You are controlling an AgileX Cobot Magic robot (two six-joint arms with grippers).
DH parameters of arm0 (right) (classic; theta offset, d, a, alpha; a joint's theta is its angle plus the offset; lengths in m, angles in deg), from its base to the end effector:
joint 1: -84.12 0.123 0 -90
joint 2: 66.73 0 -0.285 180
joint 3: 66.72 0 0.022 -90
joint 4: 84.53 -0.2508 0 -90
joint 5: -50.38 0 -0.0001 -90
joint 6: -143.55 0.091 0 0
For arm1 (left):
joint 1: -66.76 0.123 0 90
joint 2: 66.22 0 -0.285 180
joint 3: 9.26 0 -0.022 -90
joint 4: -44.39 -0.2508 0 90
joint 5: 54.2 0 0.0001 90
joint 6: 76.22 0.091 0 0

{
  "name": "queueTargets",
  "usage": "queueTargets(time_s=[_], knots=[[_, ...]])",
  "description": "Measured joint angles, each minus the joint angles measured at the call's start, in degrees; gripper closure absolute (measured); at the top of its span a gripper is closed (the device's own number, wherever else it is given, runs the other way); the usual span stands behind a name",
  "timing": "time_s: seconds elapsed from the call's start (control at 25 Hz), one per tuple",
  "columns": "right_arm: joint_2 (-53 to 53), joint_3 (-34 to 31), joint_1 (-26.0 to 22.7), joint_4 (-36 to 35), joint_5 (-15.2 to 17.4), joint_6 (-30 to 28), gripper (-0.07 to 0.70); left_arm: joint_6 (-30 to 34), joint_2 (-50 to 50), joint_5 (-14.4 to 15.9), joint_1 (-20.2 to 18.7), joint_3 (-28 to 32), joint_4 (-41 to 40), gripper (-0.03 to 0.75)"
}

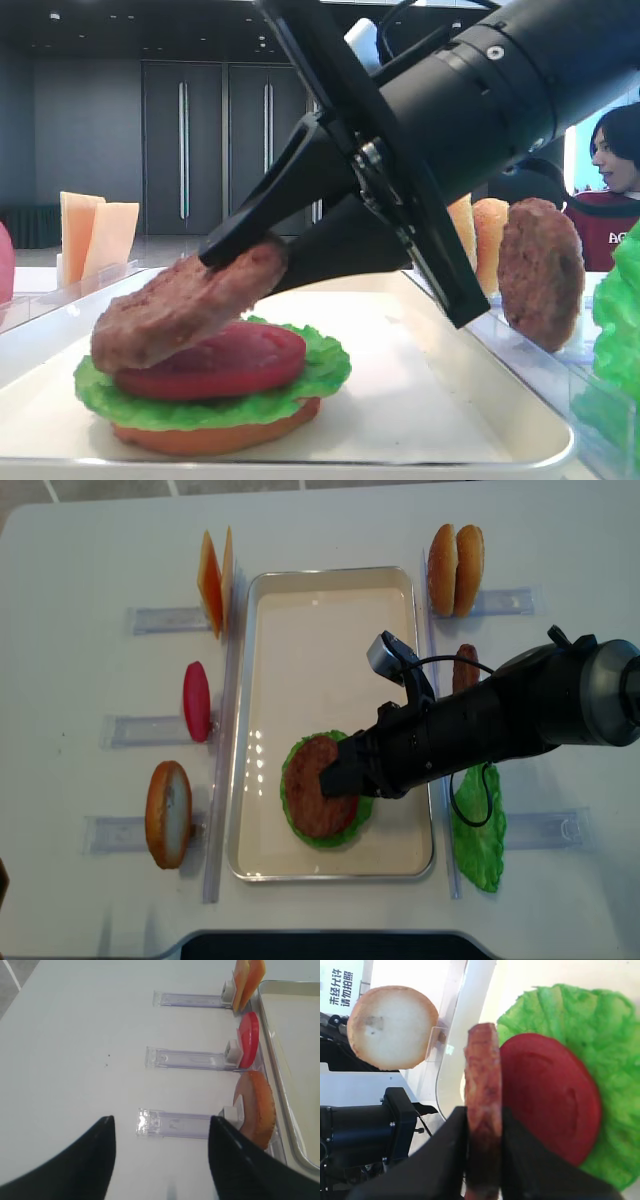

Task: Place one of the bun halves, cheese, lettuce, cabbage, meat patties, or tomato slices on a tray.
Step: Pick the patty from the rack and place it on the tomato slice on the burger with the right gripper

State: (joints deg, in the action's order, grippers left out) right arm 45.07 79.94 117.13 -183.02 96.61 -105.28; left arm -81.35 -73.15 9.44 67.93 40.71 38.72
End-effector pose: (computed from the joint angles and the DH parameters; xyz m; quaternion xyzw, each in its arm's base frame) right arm 0.2255 0.2241 0.1484 -0.1414 0.8564 0.4884 0.0899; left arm -0.0069 0.0079 0.2668 -0.0506 0.8658 0.0322 0.4967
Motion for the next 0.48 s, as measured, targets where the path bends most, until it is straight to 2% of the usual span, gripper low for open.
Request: queueTargets(time_s=[0.24,0.36,0.48], knots=[[-0.5,0.0,0.0,1.0,-1.1,0.0,0.272,0.0,0.0,0.0,0.0,0.0,0.0,0.264],[-3.4,0.0,0.0,3.5,-3.6,0.0,0.204,0.0,0.0,0.0,0.0,0.0,0.0,0.264],[-7.7,0.0,0.0,7.6,-7.8,0.8,0.182,0.0,0.0,0.0,0.0,0.0,0.0,0.264]])
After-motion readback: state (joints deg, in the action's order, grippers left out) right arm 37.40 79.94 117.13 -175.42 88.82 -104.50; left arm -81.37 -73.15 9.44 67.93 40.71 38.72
